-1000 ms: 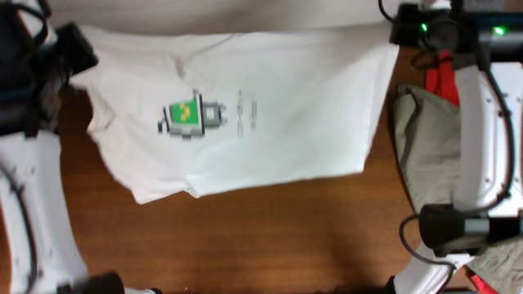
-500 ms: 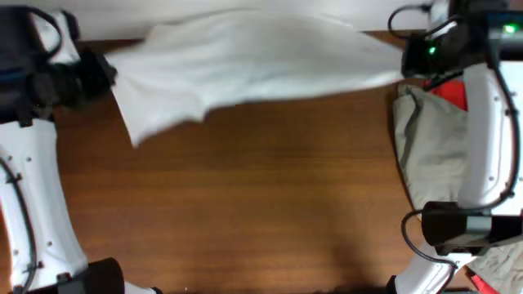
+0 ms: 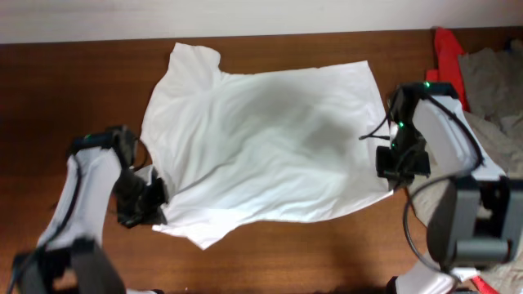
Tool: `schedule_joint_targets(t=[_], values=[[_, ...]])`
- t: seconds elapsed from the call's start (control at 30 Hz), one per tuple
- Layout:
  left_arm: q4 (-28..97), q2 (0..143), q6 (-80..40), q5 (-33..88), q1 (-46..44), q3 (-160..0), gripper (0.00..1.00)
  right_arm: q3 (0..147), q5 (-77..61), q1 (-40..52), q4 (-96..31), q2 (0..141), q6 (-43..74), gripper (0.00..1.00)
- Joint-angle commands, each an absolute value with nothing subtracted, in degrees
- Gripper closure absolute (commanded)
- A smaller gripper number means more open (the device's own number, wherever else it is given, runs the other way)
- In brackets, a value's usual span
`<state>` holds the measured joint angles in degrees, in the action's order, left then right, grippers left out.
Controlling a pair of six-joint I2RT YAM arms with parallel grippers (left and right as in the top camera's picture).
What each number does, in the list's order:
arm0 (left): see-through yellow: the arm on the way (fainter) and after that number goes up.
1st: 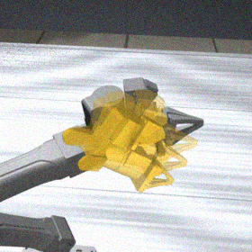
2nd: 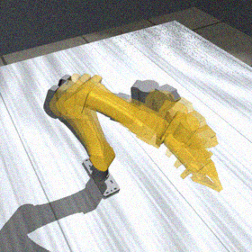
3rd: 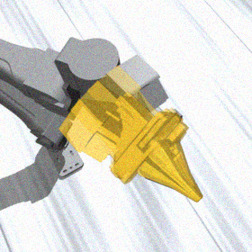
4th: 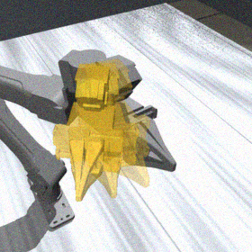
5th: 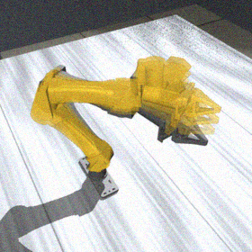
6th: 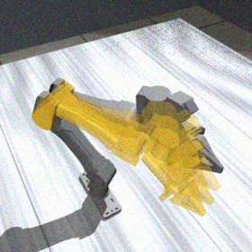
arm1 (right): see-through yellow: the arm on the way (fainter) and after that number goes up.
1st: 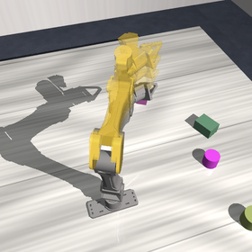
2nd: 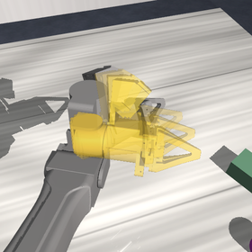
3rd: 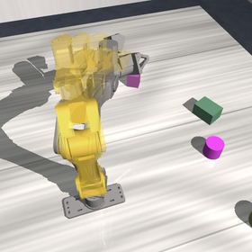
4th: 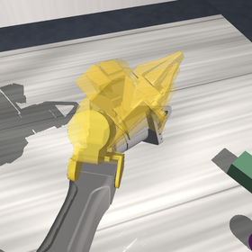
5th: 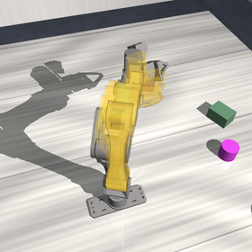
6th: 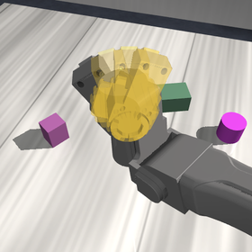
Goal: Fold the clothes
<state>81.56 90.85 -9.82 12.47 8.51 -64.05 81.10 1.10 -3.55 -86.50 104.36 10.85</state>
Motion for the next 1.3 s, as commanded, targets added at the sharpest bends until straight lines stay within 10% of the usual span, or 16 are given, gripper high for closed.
schedule_joint_targets(t=[0.0,0.63,0.73,0.8,1.0,1.27], values=[[80.1,81.0,-8.9,11.0,13.4,-62.9,1.00,79.4,2.5,-4.6,-82.4,98.9,12.3,0.96],[34.7,101.1,-17.3,20.3,14.8,-62.9,0.98,79.3,2.0,-4.6,-42.0,107.4,12.3,0.79],[30.1,101.0,-17.2,22.9,14.7,-62.9,0.43,79.3,2.0,-4.6,-40.5,107.4,12.3,0.15],[32.6,100.9,-15.7,23.9,14.7,-62.9,0.14,79.3,2.3,-4.7,-44.4,107.4,12.3,0.10],[50.6,100.9,-11.4,19.4,14.7,-62.3,0.05,75.7,2.2,-4.9,-51.0,107.5,12.3,0.18],[42.1,100.9,-11.4,19.1,14.7,-54.3,0.05,62.4,2.2,-4.9,-39.6,107.5,12.3,0.28]])
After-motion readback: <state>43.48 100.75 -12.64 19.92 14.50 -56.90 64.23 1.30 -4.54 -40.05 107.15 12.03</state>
